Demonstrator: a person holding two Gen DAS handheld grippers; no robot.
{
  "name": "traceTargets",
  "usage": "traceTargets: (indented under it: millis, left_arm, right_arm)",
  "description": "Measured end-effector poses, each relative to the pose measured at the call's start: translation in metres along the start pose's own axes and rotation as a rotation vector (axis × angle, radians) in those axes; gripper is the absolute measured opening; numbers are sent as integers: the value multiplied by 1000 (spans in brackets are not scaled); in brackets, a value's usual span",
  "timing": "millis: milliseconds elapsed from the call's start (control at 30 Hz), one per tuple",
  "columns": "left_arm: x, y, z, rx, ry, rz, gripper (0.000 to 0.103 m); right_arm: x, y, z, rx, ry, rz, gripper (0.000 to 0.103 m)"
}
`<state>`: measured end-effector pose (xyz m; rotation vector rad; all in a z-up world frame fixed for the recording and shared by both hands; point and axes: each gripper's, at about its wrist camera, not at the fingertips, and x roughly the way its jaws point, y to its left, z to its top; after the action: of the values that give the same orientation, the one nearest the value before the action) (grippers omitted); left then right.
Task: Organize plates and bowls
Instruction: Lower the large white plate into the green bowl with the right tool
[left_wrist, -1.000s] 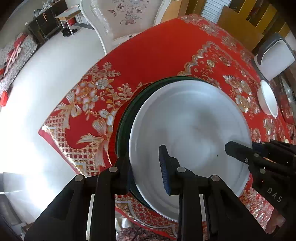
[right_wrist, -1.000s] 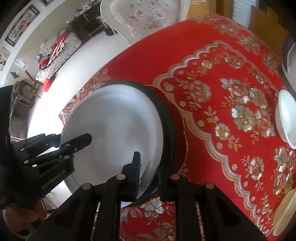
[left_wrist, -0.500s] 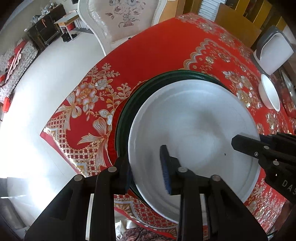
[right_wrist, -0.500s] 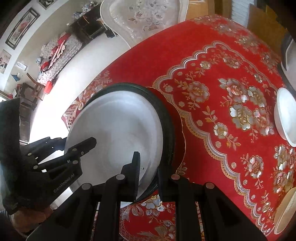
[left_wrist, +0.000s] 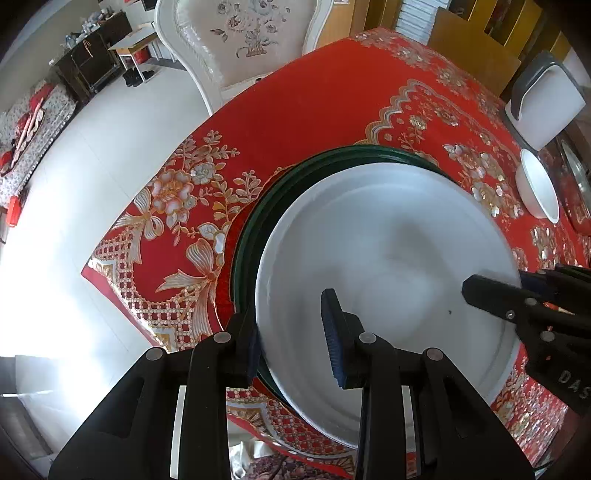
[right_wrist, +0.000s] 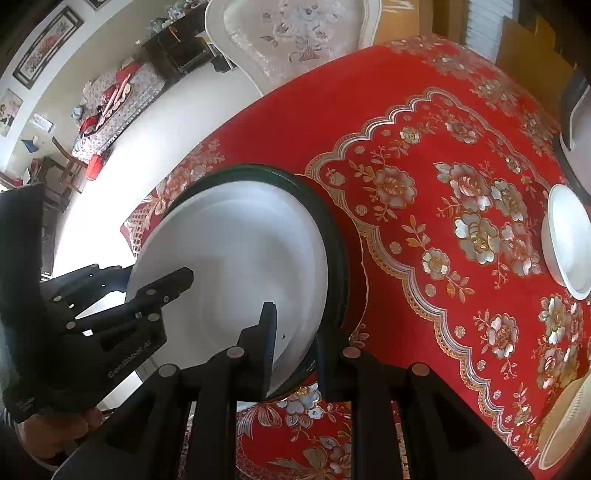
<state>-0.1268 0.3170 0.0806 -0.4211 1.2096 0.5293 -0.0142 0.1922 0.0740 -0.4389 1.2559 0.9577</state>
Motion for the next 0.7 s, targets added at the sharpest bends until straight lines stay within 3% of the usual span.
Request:
traceTargets:
  millis: [433, 700]
  left_arm:
    - [-20, 2, 1, 23, -67, 36, 30]
    - [-18, 5, 1, 17, -59, 28, 30]
  right_arm:
    - [8, 15, 4, -81, -1, -60, 30]
    - [9, 16, 4, -81, 8, -59, 33]
